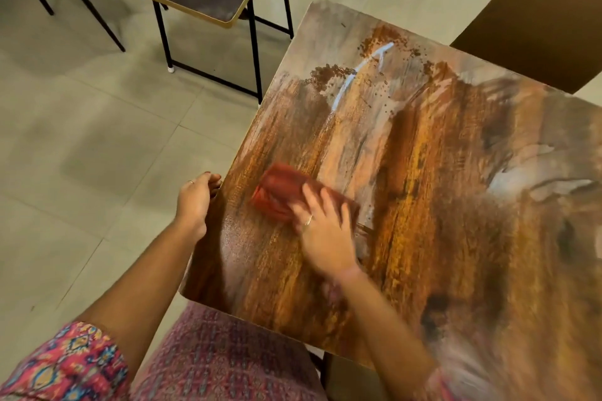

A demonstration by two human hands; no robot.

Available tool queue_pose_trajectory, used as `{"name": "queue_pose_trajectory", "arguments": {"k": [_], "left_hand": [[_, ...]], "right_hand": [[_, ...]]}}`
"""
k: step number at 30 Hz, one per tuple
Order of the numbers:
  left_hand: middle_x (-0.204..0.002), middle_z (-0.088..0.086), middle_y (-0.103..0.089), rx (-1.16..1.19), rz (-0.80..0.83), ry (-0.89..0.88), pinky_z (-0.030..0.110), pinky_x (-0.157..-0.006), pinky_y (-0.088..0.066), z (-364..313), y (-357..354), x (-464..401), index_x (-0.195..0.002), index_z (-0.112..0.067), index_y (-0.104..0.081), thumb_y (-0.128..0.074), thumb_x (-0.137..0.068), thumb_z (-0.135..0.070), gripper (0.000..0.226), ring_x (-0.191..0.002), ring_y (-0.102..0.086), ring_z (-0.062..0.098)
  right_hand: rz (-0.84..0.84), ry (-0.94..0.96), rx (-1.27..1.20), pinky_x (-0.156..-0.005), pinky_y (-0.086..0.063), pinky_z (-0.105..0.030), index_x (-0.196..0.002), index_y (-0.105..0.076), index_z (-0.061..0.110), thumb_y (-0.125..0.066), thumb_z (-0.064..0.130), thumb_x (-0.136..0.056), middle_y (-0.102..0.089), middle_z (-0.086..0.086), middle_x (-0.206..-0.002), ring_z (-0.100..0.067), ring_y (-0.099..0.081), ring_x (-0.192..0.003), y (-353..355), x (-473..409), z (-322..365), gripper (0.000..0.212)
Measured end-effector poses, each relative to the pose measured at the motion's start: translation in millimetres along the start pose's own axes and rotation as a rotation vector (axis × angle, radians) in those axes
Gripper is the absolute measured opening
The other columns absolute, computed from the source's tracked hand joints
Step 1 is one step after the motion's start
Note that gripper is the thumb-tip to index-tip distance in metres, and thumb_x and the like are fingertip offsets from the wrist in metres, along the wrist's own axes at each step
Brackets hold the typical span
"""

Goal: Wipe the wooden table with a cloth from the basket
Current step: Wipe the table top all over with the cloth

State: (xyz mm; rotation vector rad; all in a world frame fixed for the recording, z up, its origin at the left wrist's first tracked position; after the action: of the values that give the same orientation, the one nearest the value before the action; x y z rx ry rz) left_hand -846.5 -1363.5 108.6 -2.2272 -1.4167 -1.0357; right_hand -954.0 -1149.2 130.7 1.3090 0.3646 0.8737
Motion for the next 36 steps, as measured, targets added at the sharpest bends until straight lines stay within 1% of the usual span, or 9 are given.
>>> {"name": "queue_pose_trajectory", "arguments": {"k": [5, 9, 14, 19, 21, 24, 26, 32, 36], "left_hand": [[-0.076, -0.003, -0.061, 0.015, -0.022, 0.013, 0.022, -0.067, -0.043, 6, 5, -1, -0.075, -0.018, -0.063, -0.052, -0.092, -0.02, 0.021, -0.07, -0.055, 0.01], [-0.071, -0.004, -0.06, 0.035, -0.03, 0.032, 0.023, -0.062, -0.042, 10, 4, -2, -0.073, -0.018, -0.063, -0.053, -0.091, -0.022, 0.02, -0.068, -0.054, 0.011], [-0.067, -0.005, -0.057, 0.014, -0.012, 0.078, 0.024, -0.058, -0.039, 10, -3, -6, -0.072, -0.021, -0.064, -0.054, -0.09, -0.025, 0.02, -0.063, -0.051, 0.011], [-0.07, -0.003, -0.056, -0.037, 0.023, 0.103, 0.028, -0.059, -0.037, 7, -12, -15, -0.07, -0.022, -0.062, -0.055, -0.088, -0.029, 0.021, -0.063, -0.049, 0.014], [-0.068, -0.003, -0.055, -0.032, 0.026, 0.107, 0.026, -0.056, -0.037, 6, -16, -14, -0.07, -0.022, -0.061, -0.054, -0.089, -0.028, 0.021, -0.061, -0.049, 0.013], [-0.069, -0.004, -0.056, -0.021, 0.036, 0.129, 0.026, -0.057, -0.039, 5, -17, -14, -0.069, -0.022, -0.062, -0.054, -0.089, -0.028, 0.022, -0.063, -0.051, 0.011], [-0.066, -0.004, -0.057, 0.004, 0.034, 0.14, 0.027, -0.059, -0.042, 6, -14, -16, -0.067, -0.022, -0.064, -0.057, -0.086, -0.028, 0.021, -0.066, -0.053, 0.013], [-0.055, -0.009, -0.061, 0.047, 0.033, 0.126, 0.024, -0.064, -0.045, 14, -10, -25, -0.069, -0.02, -0.067, -0.058, -0.086, -0.024, 0.02, -0.063, -0.055, 0.011], [-0.054, -0.009, -0.06, 0.053, 0.064, 0.135, 0.022, -0.058, -0.043, 19, -12, -34, -0.07, -0.021, -0.065, -0.056, -0.088, -0.027, 0.021, -0.061, -0.053, 0.009]], "right_hand": [[-0.03, -0.339, -0.111, -0.115, -0.001, -0.057, -0.145, -0.028, 0.038, -0.031, 0.033, -0.101, -0.005, 0.009, -0.16, -0.024, -0.001, -0.147, 62, -133, -116, 0.045], [-0.05, -0.378, -0.188, -0.114, -0.001, -0.059, -0.145, -0.029, 0.038, -0.032, 0.029, -0.102, -0.006, 0.01, -0.16, -0.024, 0.0, -0.147, 72, -148, -127, 0.045], [-0.166, -0.203, -0.055, -0.112, -0.018, -0.058, -0.138, -0.042, 0.036, -0.04, 0.026, -0.095, -0.024, 0.008, -0.156, -0.024, -0.02, -0.144, 26, -9, -53, 0.044], [0.055, -0.172, -0.076, -0.113, -0.012, -0.05, -0.135, -0.042, 0.041, -0.018, 0.04, -0.101, -0.019, 0.01, -0.157, -0.022, -0.012, -0.145, -43, 151, 7, 0.042], [0.118, -0.104, -0.033, -0.112, -0.006, -0.048, -0.137, -0.036, 0.045, -0.025, 0.038, -0.099, -0.011, 0.014, -0.158, -0.021, -0.006, -0.146, -50, 159, 2, 0.04], [0.115, 0.001, -0.006, -0.112, -0.021, -0.057, -0.133, -0.039, 0.043, -0.034, 0.03, -0.093, -0.011, 0.016, -0.158, -0.02, -0.012, -0.144, -29, 122, -32, 0.042], [0.103, -0.028, -0.078, -0.114, -0.011, -0.059, -0.138, -0.037, 0.04, -0.031, 0.026, -0.096, -0.005, 0.018, -0.157, -0.015, 0.001, -0.146, -4, 74, -71, 0.046], [-0.045, -0.33, -0.096, -0.114, -0.006, -0.06, -0.144, -0.034, 0.033, -0.036, 0.021, -0.1, -0.01, 0.007, -0.159, -0.026, -0.005, -0.147, 77, -83, -189, 0.046], [-0.089, -0.606, -0.231, -0.114, -0.001, -0.057, -0.146, -0.027, 0.039, -0.03, 0.025, -0.102, -0.002, 0.009, -0.16, -0.026, 0.002, -0.147, 100, -142, -210, 0.046]]}}
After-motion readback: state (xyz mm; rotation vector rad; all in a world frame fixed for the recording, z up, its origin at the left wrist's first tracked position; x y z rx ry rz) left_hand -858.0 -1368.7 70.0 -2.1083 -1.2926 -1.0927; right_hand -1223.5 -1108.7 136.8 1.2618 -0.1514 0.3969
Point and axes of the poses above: each hand's wrist, its own x-axis away from the middle knuckle, its own y-axis out of the back of the hand, z = x × y, the point moved 9 cm from there along -x, towards the middle knuckle
